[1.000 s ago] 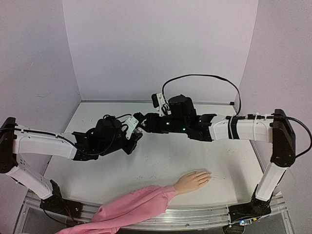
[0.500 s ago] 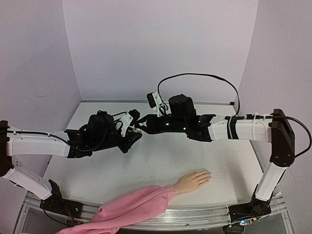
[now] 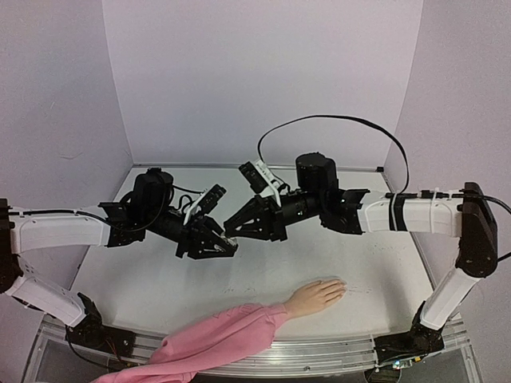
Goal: Paint the nails
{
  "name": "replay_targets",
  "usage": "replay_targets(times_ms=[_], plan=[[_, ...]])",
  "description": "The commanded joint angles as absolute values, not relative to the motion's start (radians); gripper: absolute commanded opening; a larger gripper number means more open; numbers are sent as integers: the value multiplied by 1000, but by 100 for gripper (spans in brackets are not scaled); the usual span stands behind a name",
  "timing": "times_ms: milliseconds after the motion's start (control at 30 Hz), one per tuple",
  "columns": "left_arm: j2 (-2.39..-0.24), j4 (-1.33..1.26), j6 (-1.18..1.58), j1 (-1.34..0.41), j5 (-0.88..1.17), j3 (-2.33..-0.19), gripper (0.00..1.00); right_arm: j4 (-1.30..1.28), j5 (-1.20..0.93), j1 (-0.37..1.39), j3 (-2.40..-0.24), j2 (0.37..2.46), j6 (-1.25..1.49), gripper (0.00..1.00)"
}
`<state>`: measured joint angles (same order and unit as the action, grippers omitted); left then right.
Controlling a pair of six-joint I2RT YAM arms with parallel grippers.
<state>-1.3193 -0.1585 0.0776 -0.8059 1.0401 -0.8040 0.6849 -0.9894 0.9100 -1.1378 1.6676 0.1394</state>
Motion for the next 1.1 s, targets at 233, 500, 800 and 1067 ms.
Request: replay_targets(times_ms=[233,500,800,1067], plan=[[-1205,-238,7,-813,47,-758,0,602,-400,859,-1094,1554,277,82],[-1272,-222,-114,-961,-512,-791,0,623,-139,891,-1048,1609,612,90],[-1361,-217,-10,-986,-443,-831,0,675,-89,954,-1115,1667,639,84],[-1405,-216,26,-1014,-391,-837,0,728,-132,954,-1160,1716,675,72]])
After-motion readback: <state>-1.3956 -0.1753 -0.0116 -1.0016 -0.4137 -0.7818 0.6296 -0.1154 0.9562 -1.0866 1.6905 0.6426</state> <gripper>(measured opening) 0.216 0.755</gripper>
